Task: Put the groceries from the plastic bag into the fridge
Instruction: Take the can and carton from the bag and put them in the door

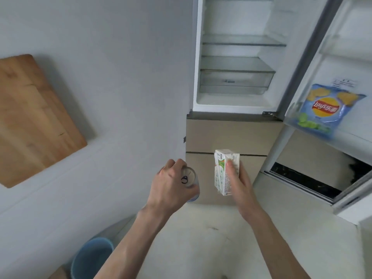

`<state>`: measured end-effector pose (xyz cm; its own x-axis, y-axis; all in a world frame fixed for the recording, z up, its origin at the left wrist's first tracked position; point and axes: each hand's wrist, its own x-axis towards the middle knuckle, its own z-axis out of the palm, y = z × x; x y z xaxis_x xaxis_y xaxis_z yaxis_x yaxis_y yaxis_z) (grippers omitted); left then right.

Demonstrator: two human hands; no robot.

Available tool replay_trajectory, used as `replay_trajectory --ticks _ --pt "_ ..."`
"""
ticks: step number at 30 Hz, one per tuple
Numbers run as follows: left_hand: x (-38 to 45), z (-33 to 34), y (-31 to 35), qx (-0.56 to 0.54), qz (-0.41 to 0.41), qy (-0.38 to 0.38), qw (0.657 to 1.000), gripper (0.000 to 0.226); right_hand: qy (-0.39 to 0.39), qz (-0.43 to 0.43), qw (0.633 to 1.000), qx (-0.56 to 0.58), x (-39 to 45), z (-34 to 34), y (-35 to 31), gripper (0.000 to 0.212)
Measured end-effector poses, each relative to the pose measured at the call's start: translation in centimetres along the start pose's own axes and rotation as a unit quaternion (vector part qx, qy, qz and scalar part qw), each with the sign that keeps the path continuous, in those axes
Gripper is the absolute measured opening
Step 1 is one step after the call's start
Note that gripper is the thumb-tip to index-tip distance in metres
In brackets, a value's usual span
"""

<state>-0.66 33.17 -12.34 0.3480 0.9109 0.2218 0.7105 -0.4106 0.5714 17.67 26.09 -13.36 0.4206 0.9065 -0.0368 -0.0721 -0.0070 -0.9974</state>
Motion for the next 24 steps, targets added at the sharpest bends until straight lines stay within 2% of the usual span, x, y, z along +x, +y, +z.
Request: replay_trajectory --ticks 9,15,24 --pt "9.6 6.2 5.5 -0.040 0.051 -0.028 0.997 0.050 0.065 -0.041 0.997 -0.003 7.5 -8.3 0.4 0.029" --pt "16.4 10.3 11.0 -0.049 0.089 -0.050 0.994 0.049 0.115 -0.048 0.992 -0.016 13.4 -15.0 -0.7 0.049" --pt "23.2 15.6 17.9 -0.068 0.147 -0.049 0.986 0.049 0.157 -0.068 0.985 -0.019 19.4 -22.9 -1.4 0.048"
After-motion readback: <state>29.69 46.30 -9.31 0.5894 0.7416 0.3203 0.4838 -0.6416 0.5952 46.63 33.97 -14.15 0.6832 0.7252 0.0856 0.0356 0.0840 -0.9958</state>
